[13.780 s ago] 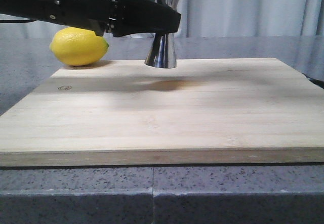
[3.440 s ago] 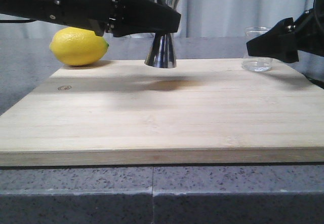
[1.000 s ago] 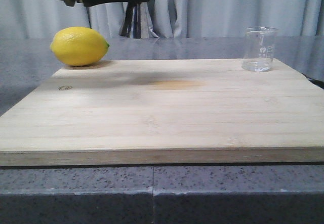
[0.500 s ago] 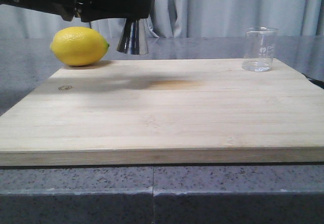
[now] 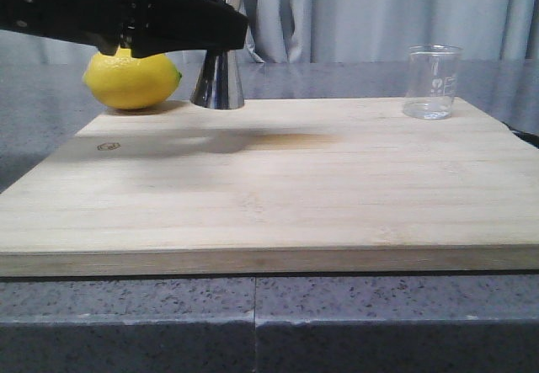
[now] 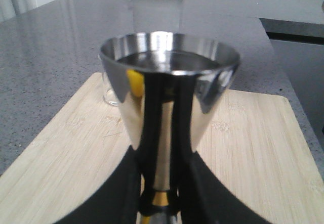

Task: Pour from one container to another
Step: 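Move the held jigger with the left gripper toward the lemon, then lower the jigger with the left gripper onto the board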

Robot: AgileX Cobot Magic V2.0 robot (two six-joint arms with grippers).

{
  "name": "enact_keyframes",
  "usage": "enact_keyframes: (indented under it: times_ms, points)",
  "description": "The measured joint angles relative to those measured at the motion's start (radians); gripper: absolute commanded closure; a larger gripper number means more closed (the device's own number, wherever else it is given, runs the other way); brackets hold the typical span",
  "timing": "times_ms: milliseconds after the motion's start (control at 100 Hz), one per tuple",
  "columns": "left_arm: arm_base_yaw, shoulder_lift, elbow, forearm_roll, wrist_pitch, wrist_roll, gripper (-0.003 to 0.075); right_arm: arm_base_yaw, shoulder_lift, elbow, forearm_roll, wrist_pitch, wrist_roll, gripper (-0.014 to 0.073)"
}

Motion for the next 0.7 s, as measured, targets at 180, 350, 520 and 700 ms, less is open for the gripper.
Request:
enact_keyframes:
  times_ms: [180,350,520,700]
  points:
    - [0.000,0.000,0.030,-0.021,-0.004,0.042,0.0739,0.000,0.000,0.000,0.000,0.000,0.000,0.0048]
    - [0.020,0.000,0.032,-0.040,-0.004,0.066,0.0739,0.000,0.000,0.000,0.000,0.001,0.000,0.0048]
    - [0.056,-0.002,0.032,-0.052,-0.005,0.072,0.0739,0.000,0.000,0.000,0.000,0.001,0.000,0.0048]
    - [0.061,-0.002,0.034,-0.060,-0.008,0.074,0.0739,0.000,0.000,0.000,0.000,0.001,0.000,0.0050]
